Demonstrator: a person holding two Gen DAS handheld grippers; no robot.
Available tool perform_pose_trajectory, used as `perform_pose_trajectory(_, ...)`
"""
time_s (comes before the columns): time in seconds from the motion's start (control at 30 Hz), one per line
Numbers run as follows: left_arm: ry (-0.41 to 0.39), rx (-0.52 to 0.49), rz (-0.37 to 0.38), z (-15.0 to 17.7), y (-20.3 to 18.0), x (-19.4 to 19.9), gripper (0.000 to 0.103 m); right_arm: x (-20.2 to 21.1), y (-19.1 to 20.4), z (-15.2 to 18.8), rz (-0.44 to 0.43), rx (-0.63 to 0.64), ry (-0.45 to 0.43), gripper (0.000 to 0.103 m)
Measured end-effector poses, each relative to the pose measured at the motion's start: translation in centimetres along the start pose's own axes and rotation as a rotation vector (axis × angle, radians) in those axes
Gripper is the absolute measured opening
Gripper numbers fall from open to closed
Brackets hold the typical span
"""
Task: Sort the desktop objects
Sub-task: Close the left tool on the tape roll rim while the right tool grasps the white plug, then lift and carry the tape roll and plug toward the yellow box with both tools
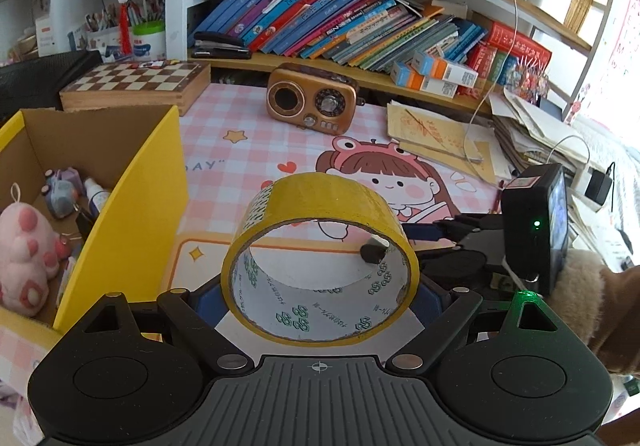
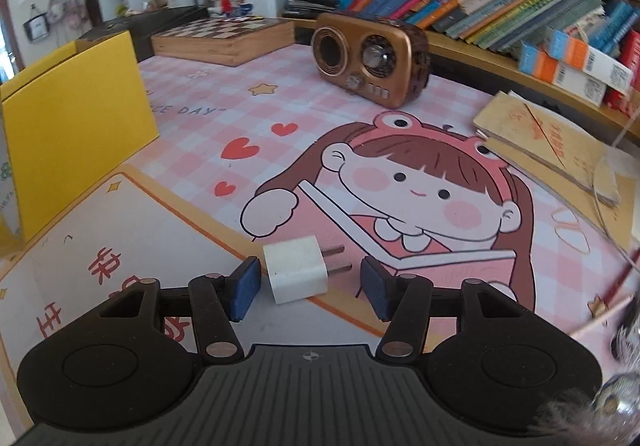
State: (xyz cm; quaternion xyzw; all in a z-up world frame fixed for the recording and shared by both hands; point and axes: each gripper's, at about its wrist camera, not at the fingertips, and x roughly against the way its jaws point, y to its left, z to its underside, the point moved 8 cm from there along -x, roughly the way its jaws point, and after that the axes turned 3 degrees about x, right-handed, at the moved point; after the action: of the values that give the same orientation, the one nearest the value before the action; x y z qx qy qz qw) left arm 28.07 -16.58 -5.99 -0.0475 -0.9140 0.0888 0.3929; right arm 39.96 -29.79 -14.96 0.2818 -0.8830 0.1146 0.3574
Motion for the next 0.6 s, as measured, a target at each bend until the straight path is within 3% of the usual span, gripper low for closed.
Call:
perform_pose_trajectory(0.03,-0.001,0.005,0.000,0.1,0.0,0.1,0.091,0.0,0.0,0.0,0.000,0.008,-0.002,0.042)
perform_pose_trajectory(0.27,-0.013,0.022,0.001,0.2,0.2,0.6,0.091,1.1,0.1,0.1,0.023,-0.024,-0.005,0.041)
perform_pose_trajectory(0.6,-0.055,0.019,0.038,0.2,0.0,2.2,0.091,6.4,1.2,0.8,0.083,-0.180,-0.042,0.041)
